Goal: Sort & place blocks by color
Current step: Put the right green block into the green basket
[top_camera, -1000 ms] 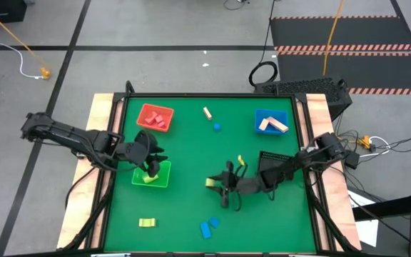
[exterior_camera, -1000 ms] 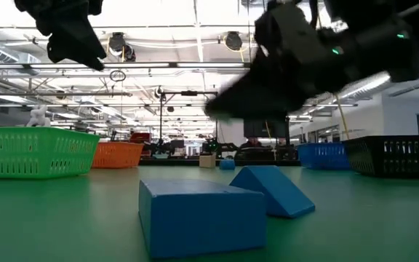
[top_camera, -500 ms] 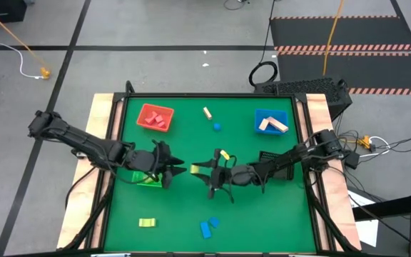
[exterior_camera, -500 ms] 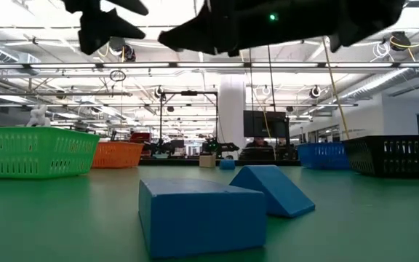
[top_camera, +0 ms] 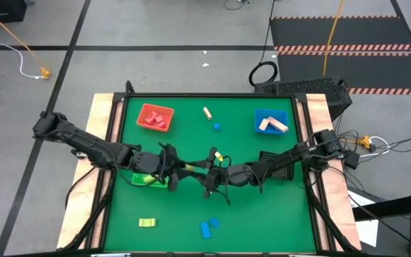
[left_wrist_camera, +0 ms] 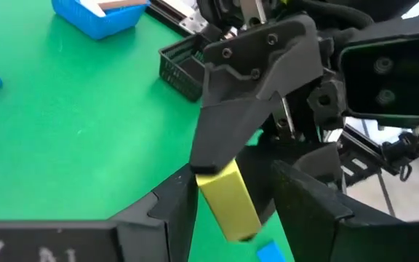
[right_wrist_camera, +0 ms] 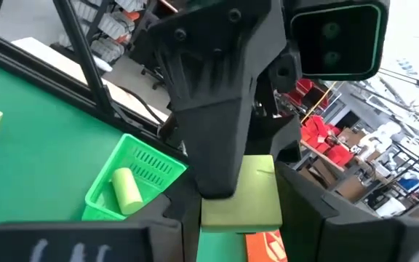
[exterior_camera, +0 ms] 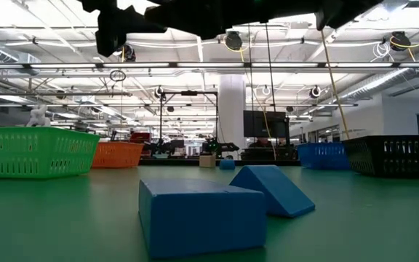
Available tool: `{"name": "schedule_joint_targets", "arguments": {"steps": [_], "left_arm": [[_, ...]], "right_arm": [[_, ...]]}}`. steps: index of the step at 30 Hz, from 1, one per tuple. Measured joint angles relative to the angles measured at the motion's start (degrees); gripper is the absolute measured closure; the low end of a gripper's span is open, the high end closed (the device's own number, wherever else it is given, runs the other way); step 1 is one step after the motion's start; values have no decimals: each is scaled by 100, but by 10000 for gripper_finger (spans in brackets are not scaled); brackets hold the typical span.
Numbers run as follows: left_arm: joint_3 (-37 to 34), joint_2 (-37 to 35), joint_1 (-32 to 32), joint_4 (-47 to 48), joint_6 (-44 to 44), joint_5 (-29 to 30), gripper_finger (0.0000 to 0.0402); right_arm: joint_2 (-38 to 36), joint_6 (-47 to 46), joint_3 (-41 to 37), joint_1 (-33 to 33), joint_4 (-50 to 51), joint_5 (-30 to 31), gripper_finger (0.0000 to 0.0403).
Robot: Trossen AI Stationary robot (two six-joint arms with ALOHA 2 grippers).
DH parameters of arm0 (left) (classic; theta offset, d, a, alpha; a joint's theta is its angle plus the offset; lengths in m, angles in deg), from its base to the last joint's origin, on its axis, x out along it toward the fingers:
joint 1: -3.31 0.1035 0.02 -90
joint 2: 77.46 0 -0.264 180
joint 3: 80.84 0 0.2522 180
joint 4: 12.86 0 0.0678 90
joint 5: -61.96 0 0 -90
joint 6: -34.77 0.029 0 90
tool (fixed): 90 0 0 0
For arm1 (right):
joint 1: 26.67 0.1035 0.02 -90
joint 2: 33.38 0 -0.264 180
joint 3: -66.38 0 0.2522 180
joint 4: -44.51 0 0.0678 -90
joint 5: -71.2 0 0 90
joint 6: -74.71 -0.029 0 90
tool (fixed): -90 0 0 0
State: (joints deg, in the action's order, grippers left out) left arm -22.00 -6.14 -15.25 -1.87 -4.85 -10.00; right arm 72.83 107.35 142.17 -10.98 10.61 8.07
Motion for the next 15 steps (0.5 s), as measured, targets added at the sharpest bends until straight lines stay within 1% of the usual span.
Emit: {"name": "schedule_joint_targets", "arguments": {"steps": [3,5,7,9,11,13,15], "left_arm": [[0,-1,66,-5,-121,41,245],[0,-1,69,-20,-97,69,280],[-2,-1,69,-39,-130,92,328],[-2,-1,74,-25,-47,70,335],[-2,-1,66,-8,88,47,341],[-2,-3,65,16,100,39,342],[-2,-3,65,112,100,23,342]], "right_arm": [[0,0,5,0,17,7,287],[0,4,5,0,90,3,287],[0,121,10,19,143,37,283],[0,127,10,53,136,50,260],[-4,50,10,92,103,105,227],[-4,-99,10,174,121,443,194],[-44,-427,5,282,243,933,167]]}}
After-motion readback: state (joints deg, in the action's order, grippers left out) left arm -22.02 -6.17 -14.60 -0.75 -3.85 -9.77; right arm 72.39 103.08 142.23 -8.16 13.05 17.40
